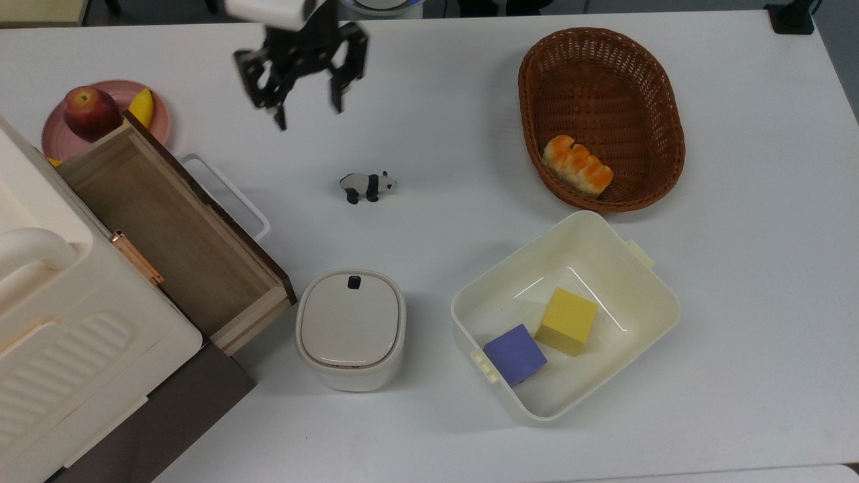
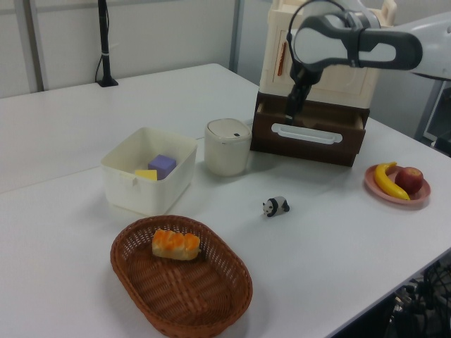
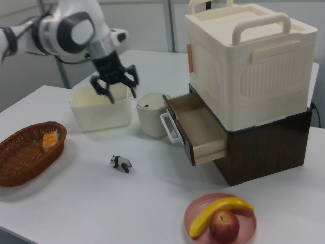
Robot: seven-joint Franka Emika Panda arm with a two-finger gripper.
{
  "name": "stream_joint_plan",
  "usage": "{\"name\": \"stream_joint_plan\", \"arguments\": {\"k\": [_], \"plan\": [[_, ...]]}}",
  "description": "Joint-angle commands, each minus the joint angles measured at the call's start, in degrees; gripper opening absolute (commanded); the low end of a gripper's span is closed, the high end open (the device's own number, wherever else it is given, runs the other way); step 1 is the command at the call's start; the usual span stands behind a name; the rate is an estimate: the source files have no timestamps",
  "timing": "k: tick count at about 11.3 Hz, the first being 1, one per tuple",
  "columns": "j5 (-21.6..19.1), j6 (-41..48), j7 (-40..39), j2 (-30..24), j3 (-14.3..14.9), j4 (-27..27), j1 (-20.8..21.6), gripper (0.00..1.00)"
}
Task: Slide open the drawer
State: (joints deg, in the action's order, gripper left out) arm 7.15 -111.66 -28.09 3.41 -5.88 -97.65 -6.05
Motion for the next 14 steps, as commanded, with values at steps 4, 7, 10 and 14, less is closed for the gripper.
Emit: {"name": "stream_joint_plan", "arguments": {"k": [4,7,10,14], "plan": [[-3.26,10.75,34.50,-1.65,0.52,0.53,8.78,1.00],[-7.93,11.11,34.85,-3.06,3.14,1.93,6.23,1.00],[-8.65,13.31,38.02,-3.50,4.21,3.52,5.35,1.00],[-8.65,13.66,37.76,-3.41,4.21,3.44,5.44,1.00]]}}
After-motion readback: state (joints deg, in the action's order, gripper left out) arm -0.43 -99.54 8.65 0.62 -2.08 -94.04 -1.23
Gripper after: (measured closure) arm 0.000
